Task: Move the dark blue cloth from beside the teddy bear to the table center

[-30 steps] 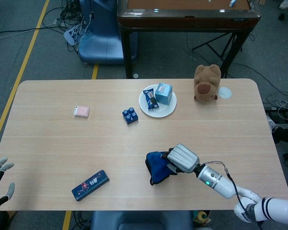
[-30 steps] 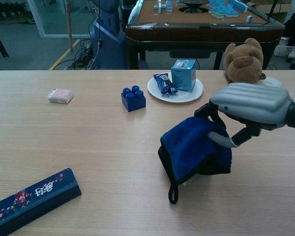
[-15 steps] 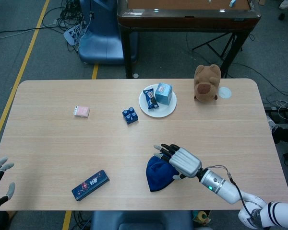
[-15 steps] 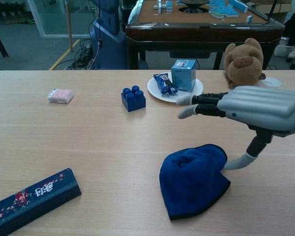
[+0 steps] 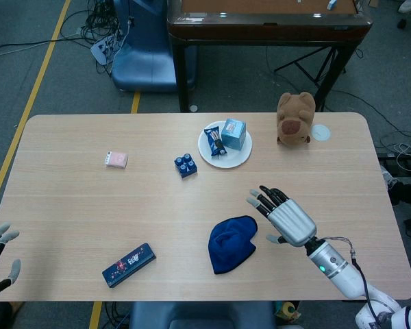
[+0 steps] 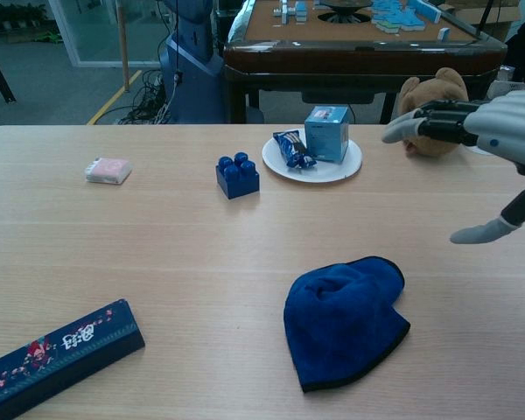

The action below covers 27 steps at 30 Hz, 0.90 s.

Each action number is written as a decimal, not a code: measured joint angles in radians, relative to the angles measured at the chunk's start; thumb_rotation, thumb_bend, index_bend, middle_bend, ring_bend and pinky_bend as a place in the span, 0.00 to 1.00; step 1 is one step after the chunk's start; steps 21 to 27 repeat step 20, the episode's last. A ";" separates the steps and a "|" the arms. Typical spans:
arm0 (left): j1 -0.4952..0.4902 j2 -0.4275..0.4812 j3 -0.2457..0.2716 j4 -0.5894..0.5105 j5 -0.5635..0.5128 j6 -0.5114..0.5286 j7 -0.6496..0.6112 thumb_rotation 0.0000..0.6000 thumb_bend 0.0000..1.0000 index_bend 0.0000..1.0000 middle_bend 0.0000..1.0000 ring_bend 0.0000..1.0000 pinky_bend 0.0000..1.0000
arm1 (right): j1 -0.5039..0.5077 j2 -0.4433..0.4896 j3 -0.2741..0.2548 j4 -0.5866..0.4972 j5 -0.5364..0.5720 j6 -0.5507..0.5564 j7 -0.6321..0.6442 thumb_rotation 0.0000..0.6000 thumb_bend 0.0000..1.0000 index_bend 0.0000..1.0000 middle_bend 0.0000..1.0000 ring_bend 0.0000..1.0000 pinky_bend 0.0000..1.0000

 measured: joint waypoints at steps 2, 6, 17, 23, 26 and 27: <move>-0.003 0.000 -0.001 0.003 0.000 -0.003 -0.002 1.00 0.41 0.23 0.13 0.19 0.15 | -0.036 0.029 0.003 -0.010 0.022 0.039 -0.027 1.00 0.09 0.00 0.16 0.10 0.19; -0.012 -0.005 -0.003 0.008 0.006 -0.012 -0.003 1.00 0.41 0.23 0.13 0.19 0.15 | -0.106 0.079 0.002 -0.025 0.055 0.112 -0.061 1.00 0.16 0.01 0.18 0.12 0.20; -0.035 -0.019 -0.001 0.007 0.030 -0.029 0.008 1.00 0.41 0.23 0.13 0.19 0.15 | -0.288 0.162 -0.017 -0.013 0.124 0.264 -0.030 1.00 0.16 0.05 0.20 0.12 0.21; -0.039 -0.022 -0.002 0.005 0.034 -0.030 0.012 1.00 0.41 0.23 0.13 0.19 0.15 | -0.315 0.166 -0.018 0.005 0.122 0.281 -0.001 1.00 0.16 0.05 0.20 0.12 0.21; -0.039 -0.022 -0.002 0.005 0.034 -0.030 0.012 1.00 0.41 0.23 0.13 0.19 0.15 | -0.315 0.166 -0.018 0.005 0.122 0.281 -0.001 1.00 0.16 0.05 0.20 0.12 0.21; -0.039 -0.022 -0.002 0.005 0.034 -0.030 0.012 1.00 0.41 0.23 0.13 0.19 0.15 | -0.315 0.166 -0.018 0.005 0.122 0.281 -0.001 1.00 0.16 0.05 0.20 0.12 0.21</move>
